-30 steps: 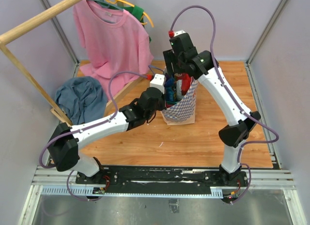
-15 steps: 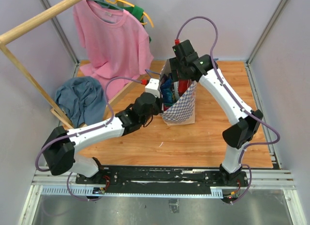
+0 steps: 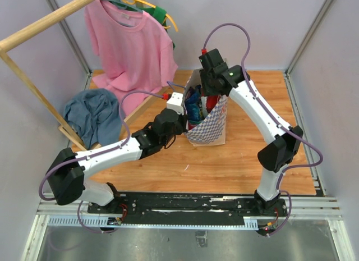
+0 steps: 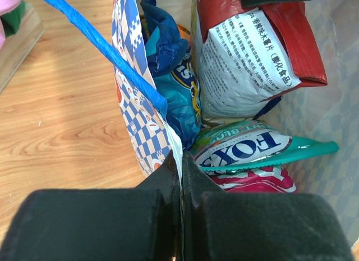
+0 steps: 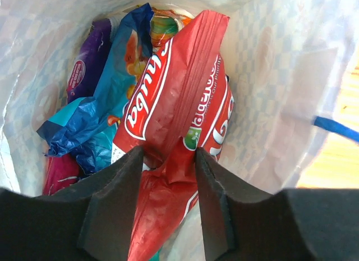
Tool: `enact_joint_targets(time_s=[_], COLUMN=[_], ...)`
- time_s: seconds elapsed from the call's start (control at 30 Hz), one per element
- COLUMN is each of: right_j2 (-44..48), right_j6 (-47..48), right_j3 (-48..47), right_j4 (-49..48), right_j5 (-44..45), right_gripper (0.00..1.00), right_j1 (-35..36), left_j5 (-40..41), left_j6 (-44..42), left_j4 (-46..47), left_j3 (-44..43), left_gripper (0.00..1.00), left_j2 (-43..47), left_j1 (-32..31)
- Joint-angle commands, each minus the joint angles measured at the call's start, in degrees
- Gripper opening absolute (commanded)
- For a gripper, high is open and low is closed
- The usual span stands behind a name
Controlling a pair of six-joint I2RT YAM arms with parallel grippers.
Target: Take the snacks out of the paper bag
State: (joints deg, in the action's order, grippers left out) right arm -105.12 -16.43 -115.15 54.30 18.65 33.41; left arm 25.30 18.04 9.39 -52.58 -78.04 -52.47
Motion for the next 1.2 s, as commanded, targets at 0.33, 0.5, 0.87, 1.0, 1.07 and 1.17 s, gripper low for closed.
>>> enact_joint_targets(time_s=[0.33, 0.5, 0.87, 1.0, 1.07, 1.17], right_j2=[2.01, 3.50, 9.24, 16.35, 20.13, 25.23], right_j6=[-1.39, -1.15, 3.64, 6.30, 6.96, 8.51], right_j3=[-1.23, -3.04, -15.80, -12.28, -10.50, -9.07], right_j4=[0.18, 0.24, -0.89, -6.58, -8.83, -11.18], right_j5=[-2.96, -3.01, 0.80, 4.13, 4.57, 6.34], right_gripper=[0.01, 0.01, 0.01, 0.01, 0.01, 0.01], right_j1=[-0.46, 1.09, 9.75, 12.51, 12.61, 12.64], left_j5=[0.17, 0.25, 3.26, 4.55, 5.37, 5.88], left_j6=[-0.55, -0.29, -0.55, -2.00, -3.02, -4.62], left_j4=[5.19, 4.90, 1.43, 1.15, 0.39, -0.19], left_j3=[0.01, 0.08, -2.34, -3.04, -3.63, -4.10], left_gripper=[0.01, 0.01, 0.01, 0.01, 0.01, 0.01], left_j2=[2.01, 1.71, -1.16, -2.13, -2.65, -3.00], left_j1=[-0.27, -0.27, -0.18, 0.10, 0.48, 1.00])
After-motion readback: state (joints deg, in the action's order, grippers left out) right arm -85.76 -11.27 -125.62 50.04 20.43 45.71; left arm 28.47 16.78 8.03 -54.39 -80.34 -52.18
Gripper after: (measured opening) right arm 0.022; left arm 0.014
